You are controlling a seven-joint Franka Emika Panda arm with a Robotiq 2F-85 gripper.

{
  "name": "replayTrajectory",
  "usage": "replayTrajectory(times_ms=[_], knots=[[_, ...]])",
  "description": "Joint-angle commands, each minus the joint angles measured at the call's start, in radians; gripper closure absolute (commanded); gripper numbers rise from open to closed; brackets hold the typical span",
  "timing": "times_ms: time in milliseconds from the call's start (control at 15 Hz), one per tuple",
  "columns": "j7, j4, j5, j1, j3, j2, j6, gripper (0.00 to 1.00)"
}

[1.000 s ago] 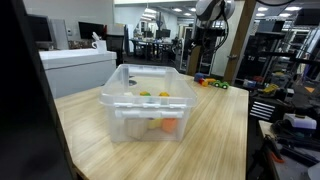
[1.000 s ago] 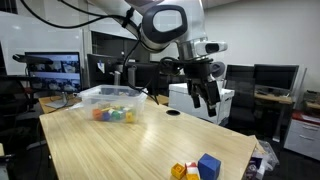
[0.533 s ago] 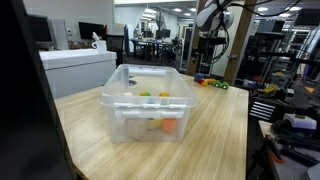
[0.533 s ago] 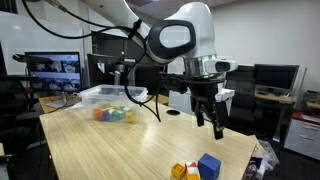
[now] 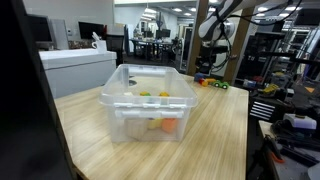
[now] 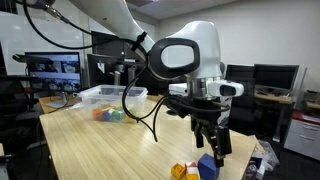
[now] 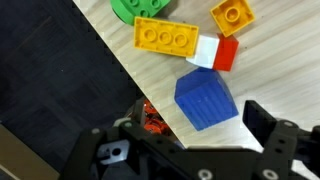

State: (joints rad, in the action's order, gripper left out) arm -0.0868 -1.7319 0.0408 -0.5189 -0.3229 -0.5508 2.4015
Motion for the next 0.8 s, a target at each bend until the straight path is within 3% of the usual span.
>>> replayTrajectory(times_ms=[0,733], knots=[[-0.072,-0.043,0.022,-0.030,0.032,-0.002,0.033,0.00],[-0.113,0.021,0.036,-0.048,0.090,-0.093,0.060,0.00]])
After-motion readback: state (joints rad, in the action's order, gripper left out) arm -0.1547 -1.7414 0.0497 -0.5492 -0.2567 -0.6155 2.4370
